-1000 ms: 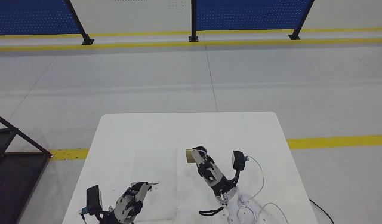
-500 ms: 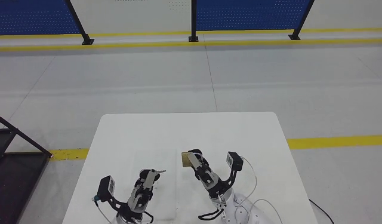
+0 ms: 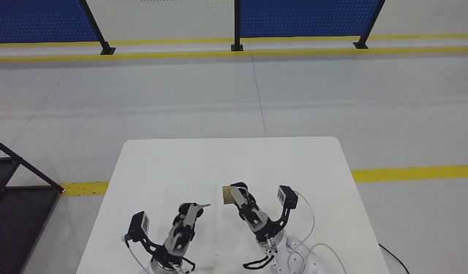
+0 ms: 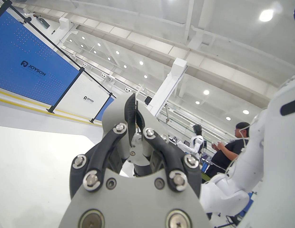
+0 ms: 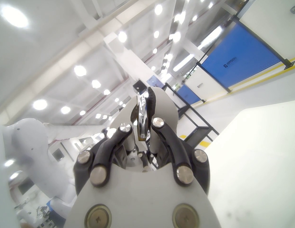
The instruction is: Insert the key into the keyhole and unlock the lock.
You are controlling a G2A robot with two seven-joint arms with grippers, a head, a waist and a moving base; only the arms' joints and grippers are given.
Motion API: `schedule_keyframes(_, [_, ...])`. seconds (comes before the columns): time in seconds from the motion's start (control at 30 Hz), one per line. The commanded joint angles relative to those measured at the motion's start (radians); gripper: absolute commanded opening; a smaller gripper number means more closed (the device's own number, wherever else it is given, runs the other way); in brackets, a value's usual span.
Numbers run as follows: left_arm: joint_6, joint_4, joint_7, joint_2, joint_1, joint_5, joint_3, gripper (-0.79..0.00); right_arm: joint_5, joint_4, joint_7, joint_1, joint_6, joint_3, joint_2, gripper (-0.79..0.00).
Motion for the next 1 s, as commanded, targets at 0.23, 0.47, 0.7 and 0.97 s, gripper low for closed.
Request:
schedule_keyframes(0.23, [0.013,0.033,-0.003,-0.022,-0.05,-0.05,0.052,-0.785,0.0,0.0,0.0,0.0,0.0,0.0,0.0,-0.785])
schedule_keyframes(0.47, [0.032,0.051,0.012,-0.039,-0.075,-0.018,0.09,-0.785,0.0,0.0,0.0,0.0,0.0,0.0,0.0,-0.785])
schedule_keyframes(0.7, [0.045,0.064,0.037,-0.052,-0.09,-0.027,0.104,-0.785,0.0,0.0,0.0,0.0,0.0,0.0,0.0,-0.785])
schedule_keyframes(0.97, [0.051,0.073,0.025,-0.062,-0.102,-0.03,0.115,-0.785,0.0,0.0,0.0,0.0,0.0,0.0,0.0,-0.785])
